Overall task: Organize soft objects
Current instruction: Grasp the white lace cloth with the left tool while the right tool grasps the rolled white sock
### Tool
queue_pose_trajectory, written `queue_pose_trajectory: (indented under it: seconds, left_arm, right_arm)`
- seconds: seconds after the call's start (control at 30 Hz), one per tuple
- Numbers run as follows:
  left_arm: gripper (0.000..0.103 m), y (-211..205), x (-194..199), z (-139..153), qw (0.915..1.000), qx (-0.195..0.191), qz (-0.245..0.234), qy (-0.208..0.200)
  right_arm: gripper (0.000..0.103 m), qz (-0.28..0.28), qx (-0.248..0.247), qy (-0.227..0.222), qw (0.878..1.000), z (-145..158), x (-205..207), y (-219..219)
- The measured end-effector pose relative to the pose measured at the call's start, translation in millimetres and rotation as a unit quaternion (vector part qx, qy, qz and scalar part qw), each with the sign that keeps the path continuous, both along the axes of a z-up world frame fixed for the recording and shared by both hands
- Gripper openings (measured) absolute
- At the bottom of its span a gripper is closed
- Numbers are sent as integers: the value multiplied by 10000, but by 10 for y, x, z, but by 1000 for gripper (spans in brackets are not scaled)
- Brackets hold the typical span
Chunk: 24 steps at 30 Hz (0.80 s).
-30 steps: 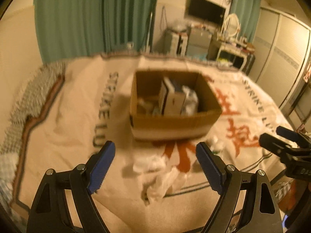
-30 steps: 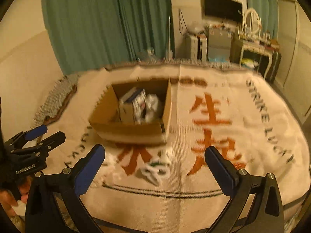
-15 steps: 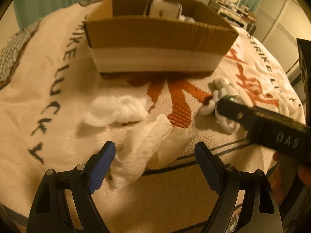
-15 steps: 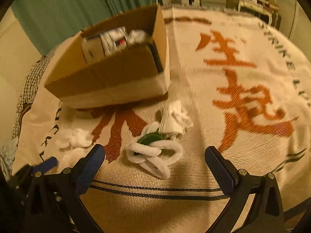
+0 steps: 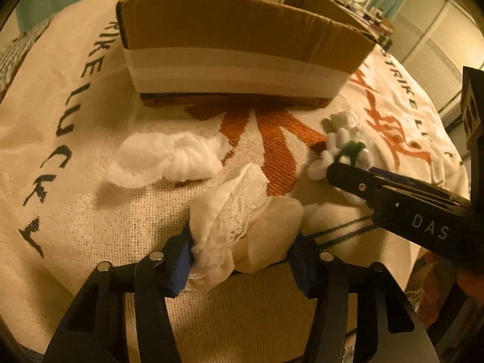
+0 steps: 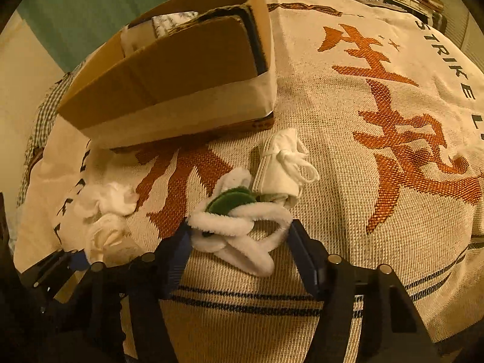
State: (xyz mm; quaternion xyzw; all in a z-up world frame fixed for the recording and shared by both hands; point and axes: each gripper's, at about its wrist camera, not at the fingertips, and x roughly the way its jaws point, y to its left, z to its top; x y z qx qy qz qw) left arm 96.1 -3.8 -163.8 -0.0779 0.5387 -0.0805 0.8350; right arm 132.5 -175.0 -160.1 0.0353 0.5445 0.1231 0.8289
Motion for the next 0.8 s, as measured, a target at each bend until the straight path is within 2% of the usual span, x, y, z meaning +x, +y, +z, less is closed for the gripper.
queue_pose_trajectory:
  seconds: [0.13, 0.37, 0.53, 0.8]
  left_arm:
    - [40, -26, -79, 82, 9999, -55, -154, -16]
    - [38, -89, -267, 301, 9991, -116, -365, -171]
    - [37, -99, -364, 604, 9981, -149, -363, -484]
    - [37, 5, -372, 1193, 9927, -43, -308, -1166]
  right_arm:
    - [56, 100, 3, -59, 9999, 93, -115, 8]
    - [51, 171, 96, -238, 9995, 378, -354, -46]
    - [49, 204, 118, -468, 9986, 671, -539, -100]
    - [48, 354, 239, -1102, 9930, 1310, -748, -117]
